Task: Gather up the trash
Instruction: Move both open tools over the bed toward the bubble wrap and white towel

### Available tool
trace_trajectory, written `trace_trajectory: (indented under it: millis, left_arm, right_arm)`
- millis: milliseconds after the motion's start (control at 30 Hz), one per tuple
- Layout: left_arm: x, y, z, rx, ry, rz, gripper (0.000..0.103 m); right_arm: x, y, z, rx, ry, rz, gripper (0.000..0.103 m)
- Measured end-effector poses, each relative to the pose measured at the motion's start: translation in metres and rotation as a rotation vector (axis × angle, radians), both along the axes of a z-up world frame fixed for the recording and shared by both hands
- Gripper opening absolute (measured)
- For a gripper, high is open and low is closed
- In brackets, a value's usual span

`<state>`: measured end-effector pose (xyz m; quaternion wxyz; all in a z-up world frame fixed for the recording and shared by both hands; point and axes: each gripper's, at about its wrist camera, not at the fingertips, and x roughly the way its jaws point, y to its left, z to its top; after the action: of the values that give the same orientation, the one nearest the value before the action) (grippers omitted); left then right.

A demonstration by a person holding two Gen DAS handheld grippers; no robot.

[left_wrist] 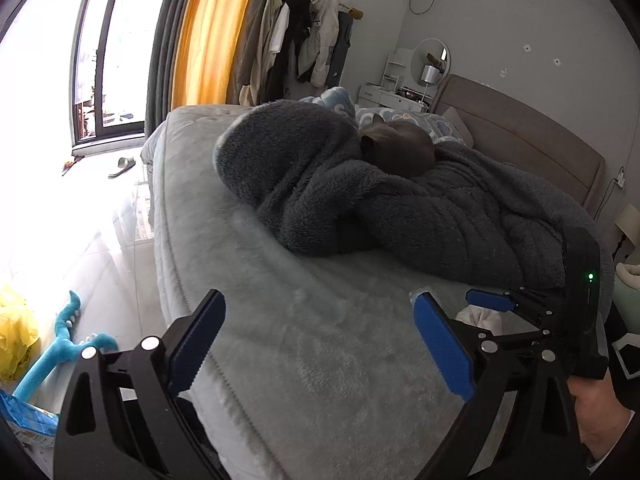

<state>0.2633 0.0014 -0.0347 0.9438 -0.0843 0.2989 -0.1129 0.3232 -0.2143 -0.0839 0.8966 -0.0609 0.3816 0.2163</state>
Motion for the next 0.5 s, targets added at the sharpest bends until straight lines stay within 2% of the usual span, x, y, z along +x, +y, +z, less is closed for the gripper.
trace_trajectory:
  millis: [67,233,500]
  left_arm:
    - [0.006,-0.008,-0.002,-0.001,0.003,-0.013,0.097]
    - [0.021,-0.029,-0.010,-0.009,0.024,-0.038,0.097]
    - [0.044,-0.061,-0.025,-0.032,0.064,-0.086,0.097]
  right_arm:
    - [0.004,-0.008,-0.001,0.001,0.007,0.003,0.078]
    - [0.013,-0.022,-0.008,-0.034,0.006,0.015,0.082]
    - [0.020,-0.047,-0.024,-0.049,0.052,0.055,0.084]
